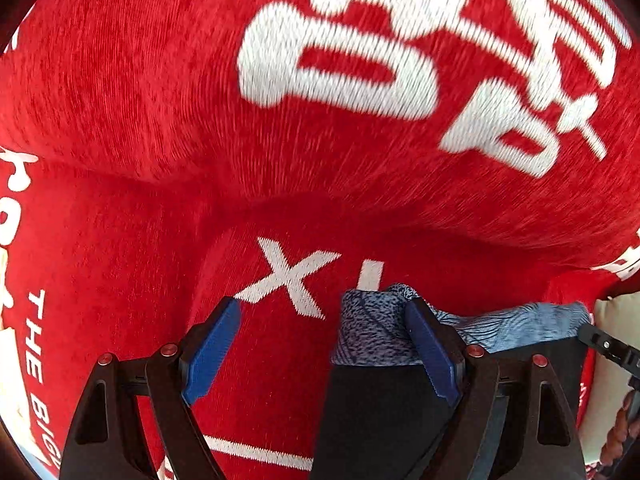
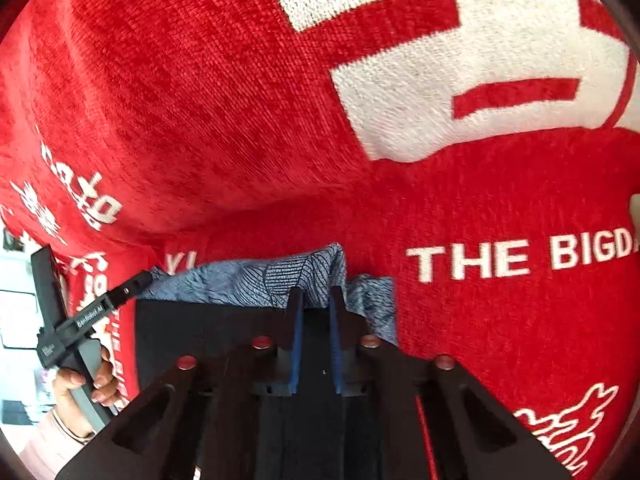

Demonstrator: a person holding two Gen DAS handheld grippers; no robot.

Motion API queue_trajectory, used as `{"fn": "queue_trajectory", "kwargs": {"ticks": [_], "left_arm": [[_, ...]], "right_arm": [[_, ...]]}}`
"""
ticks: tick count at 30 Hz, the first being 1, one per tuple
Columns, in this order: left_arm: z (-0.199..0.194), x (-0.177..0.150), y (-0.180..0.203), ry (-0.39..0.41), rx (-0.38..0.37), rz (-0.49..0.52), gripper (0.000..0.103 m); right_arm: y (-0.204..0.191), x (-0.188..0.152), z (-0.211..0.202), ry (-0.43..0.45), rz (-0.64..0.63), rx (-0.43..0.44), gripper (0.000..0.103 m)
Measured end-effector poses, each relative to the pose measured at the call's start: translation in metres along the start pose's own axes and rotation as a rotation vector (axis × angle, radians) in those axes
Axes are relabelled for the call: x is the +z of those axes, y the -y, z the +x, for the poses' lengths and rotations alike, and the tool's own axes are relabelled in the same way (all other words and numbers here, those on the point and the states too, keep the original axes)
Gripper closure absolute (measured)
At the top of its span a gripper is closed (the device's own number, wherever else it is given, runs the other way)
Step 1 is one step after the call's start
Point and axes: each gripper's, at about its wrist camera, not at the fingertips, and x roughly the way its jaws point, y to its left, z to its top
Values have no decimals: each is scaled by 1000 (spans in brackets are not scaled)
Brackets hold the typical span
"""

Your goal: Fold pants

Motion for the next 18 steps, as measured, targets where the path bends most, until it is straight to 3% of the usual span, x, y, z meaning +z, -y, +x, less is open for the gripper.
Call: {"fn": "queue_trajectory", "kwargs": {"ticks": [5,9,12,14,18], "left_arm": [[16,-17,22,37,114,96,18],[18,-20,27,46,139,104,17],[-5,-19,24,81,142,90,17],[-26,-26,19,103,122,96,17],[-53,-53,15,89,92,125,17]], "right_arm": [[1,-12,8,-11,-27,-57,92],[0,-15,12,-1,-31,-79,91],[-2,-15,4,12,-28,-86,82],[2,-20,-6,12,2,-76,63],[3,-50,-37,51,9,-87,61]]}}
